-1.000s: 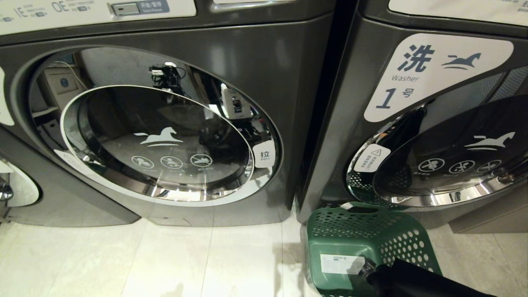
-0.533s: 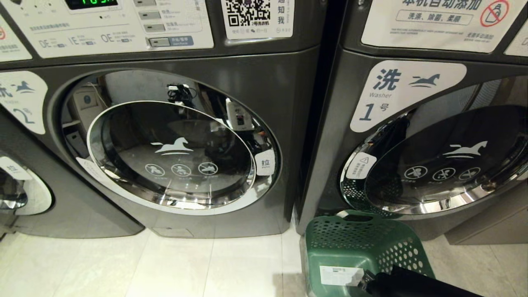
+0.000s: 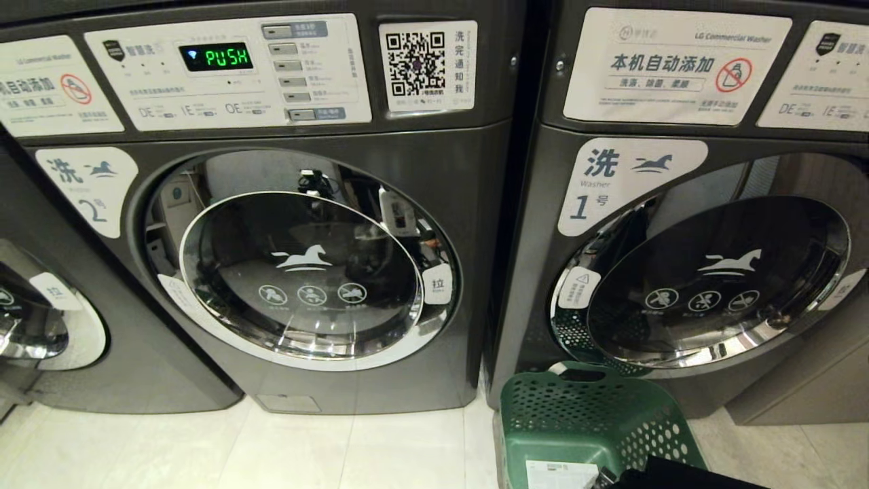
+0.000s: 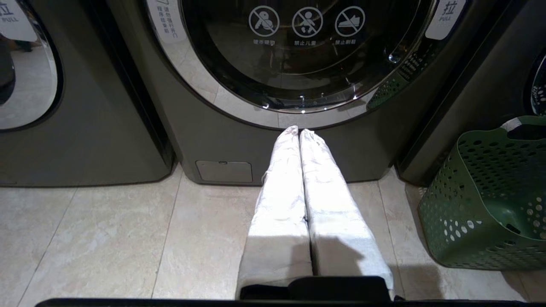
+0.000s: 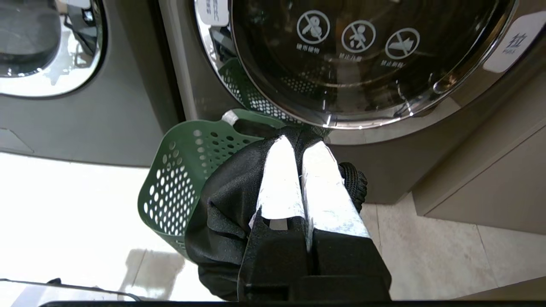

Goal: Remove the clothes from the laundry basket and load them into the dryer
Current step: Put the clothes in the dryer

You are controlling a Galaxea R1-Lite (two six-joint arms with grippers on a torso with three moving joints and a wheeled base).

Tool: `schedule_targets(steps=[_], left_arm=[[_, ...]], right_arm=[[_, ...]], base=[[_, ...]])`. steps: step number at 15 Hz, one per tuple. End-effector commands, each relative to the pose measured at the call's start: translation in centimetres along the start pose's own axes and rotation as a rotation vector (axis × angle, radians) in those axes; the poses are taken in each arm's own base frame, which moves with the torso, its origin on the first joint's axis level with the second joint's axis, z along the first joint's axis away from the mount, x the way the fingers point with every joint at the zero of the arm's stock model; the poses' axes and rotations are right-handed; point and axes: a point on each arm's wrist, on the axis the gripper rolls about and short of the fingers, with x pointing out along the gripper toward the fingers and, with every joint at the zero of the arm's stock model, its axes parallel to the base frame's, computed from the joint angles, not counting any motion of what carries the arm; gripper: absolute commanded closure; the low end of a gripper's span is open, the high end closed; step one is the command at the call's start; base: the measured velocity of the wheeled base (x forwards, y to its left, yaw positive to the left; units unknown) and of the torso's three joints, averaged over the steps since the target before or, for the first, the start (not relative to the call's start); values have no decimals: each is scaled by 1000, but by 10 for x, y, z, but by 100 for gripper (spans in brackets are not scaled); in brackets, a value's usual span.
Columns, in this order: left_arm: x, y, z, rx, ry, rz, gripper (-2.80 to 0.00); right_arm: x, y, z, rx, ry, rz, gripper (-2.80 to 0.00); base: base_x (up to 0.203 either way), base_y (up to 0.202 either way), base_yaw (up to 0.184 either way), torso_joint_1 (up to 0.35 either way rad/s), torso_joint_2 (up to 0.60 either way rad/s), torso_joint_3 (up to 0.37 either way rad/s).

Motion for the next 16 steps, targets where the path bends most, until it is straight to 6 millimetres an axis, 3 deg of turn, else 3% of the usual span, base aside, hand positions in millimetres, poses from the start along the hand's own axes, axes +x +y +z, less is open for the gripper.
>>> schedule_targets(steps=[1,8,16], left_arm=[[0,0,0,0,1,0,0],[0,0,0,1,1,0,0],[0,0,0,1,1,0,0]], right_arm=[[0,0,0,1,1,1,0],[0,0,0,6,1,1,0],[0,0,0,12,2,-4,0]], base=[[0,0,0,-2,2,202],[0,0,0,2,4,184],[0,0,0,1,1,12]])
